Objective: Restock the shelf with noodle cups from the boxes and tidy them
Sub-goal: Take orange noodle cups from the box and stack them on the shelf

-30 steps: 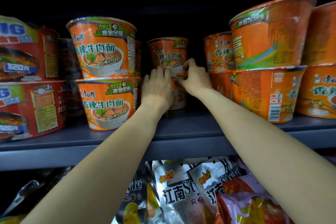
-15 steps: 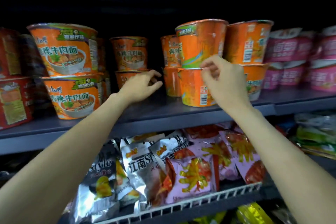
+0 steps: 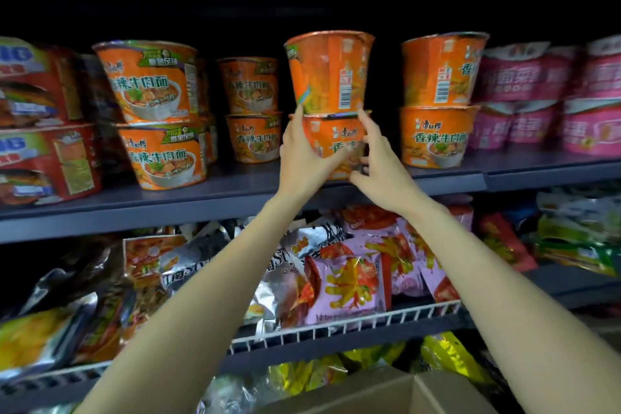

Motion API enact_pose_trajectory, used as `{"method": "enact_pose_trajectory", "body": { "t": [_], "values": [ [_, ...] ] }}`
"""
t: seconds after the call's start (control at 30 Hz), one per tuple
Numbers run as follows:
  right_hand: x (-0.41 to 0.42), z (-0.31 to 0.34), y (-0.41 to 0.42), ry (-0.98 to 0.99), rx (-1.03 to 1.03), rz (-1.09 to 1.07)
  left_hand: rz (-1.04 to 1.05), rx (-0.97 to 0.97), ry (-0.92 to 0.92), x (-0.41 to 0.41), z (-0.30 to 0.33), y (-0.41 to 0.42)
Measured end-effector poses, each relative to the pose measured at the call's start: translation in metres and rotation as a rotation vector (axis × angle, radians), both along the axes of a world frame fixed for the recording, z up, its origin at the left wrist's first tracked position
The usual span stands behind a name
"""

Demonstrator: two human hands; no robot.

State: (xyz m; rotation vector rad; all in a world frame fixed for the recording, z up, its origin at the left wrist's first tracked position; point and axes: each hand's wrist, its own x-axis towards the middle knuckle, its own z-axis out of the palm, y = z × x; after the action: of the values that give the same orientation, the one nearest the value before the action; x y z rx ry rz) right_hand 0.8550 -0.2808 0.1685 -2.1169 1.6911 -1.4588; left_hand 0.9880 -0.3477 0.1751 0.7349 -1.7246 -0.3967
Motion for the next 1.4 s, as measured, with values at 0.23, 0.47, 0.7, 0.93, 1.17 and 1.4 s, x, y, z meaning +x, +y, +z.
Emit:
{"method": "enact_pose_trajectory", "body": {
  "t": [0.23, 0.47, 0.7, 0.93, 1.17, 1.4],
  "values": [
    [0.052, 0.002, -0.029, 0.107, 0.02, 0.09, 0.34, -0.158, -0.195, 0.074, -0.013, -0.011],
    [0.089, -0.001, -0.05, 0.101, -0.081, 0.039, 0.47, -0.085, -0.23, 0.102, -0.008, -0.03],
    [0.083, 0.028, -0.079, -0.165, -0.003, 0.242, 0.59, -0.144, -0.233, 0.102, -0.015, -0.035],
    [0.09, 0.018, -0.083, -0.057, -0.106, 0.048, 0.522, -0.115, -0.231, 0.104, -0.014, -0.038],
    [0.095, 0.046, -0.077, 0.076, -0.319, -0.255, 0.514, -0.116, -0.236, 0.102, -0.014, -0.035],
    [0.105, 0.098, -0.11, -0.398, 0.082, 0.228, 0.563, -0.073, -0.306, 0.1, -0.013, -0.036]
  ]
}}
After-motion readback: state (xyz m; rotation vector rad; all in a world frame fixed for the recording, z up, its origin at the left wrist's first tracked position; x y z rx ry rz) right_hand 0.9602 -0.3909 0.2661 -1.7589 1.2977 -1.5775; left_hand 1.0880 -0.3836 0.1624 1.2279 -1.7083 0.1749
